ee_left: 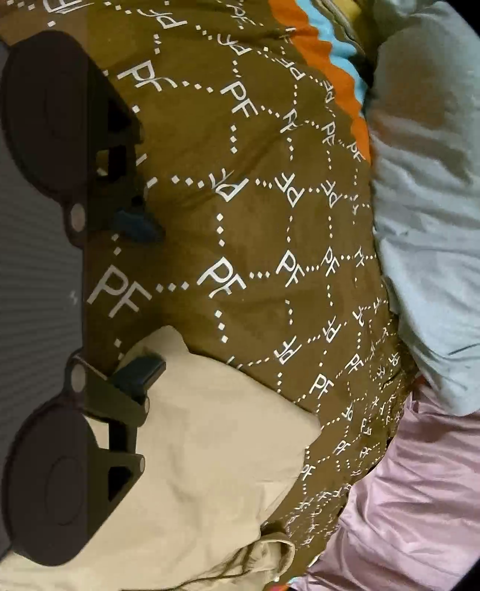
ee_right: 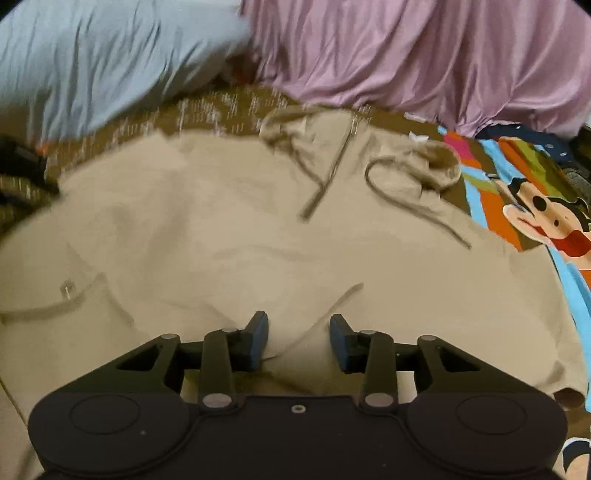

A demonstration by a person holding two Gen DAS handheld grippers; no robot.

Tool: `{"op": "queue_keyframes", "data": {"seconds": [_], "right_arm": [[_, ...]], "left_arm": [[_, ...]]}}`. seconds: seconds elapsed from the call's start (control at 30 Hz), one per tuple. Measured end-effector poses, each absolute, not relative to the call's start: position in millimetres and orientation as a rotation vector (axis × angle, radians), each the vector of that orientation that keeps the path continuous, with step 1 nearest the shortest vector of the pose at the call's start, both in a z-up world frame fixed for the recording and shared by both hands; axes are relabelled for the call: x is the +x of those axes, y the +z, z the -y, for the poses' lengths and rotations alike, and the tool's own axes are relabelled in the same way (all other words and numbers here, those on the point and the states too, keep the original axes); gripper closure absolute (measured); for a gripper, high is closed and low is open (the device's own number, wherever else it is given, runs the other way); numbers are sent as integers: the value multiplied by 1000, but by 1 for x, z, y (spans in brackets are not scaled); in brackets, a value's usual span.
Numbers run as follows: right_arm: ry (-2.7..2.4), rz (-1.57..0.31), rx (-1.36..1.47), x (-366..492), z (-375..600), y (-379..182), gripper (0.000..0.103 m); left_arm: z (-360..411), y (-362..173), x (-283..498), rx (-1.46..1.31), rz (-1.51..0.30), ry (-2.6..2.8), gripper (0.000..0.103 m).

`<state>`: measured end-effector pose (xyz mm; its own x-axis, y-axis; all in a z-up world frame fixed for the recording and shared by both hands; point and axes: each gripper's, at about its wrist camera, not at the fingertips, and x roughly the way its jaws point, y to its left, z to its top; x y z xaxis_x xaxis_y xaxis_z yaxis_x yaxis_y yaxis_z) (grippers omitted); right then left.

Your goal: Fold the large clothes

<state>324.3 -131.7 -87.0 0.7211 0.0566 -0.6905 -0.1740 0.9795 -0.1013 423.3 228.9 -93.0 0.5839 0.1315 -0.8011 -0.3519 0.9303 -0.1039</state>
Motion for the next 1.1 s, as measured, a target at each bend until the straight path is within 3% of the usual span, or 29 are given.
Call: {"op": "queue_keyframes", "data": {"seconds": [0.07, 0.1, 0.17, 0.23, 0.43, 0.5, 0.77, 1.07, 1.1], "right_arm": [[126, -764, -113, 323, 144, -84, 63], [127, -766, -81, 321, 149, -80, 61], [139, -743, -49, 307, 162, -67, 45], [154, -704, -70, 285, 173, -54, 24], [200, -656, -226, 194, 211, -26, 3], [214, -661, -278, 163, 220, -24, 1], [284, -670, -616, 56, 221, -40, 1], [216, -536, -851, 51, 208, -83, 2], [209, -518, -861, 53, 208, -85, 7]], "left_arm": [[-225, -86, 422, -255, -914, 295, 27], [-224, -81, 420, -254, -916, 296, 22], [-220, -70, 410, -242, -904, 291, 15], [-212, -59, 392, -199, -878, 264, 12], [-165, -31, 318, -38, -771, 105, 4], [-145, -22, 284, 2, -735, 38, 0], [-79, -17, 155, 115, -731, -153, 1], [-34, -26, 97, 272, -763, -163, 1], [-28, -27, 95, 308, -758, -165, 1]]}}
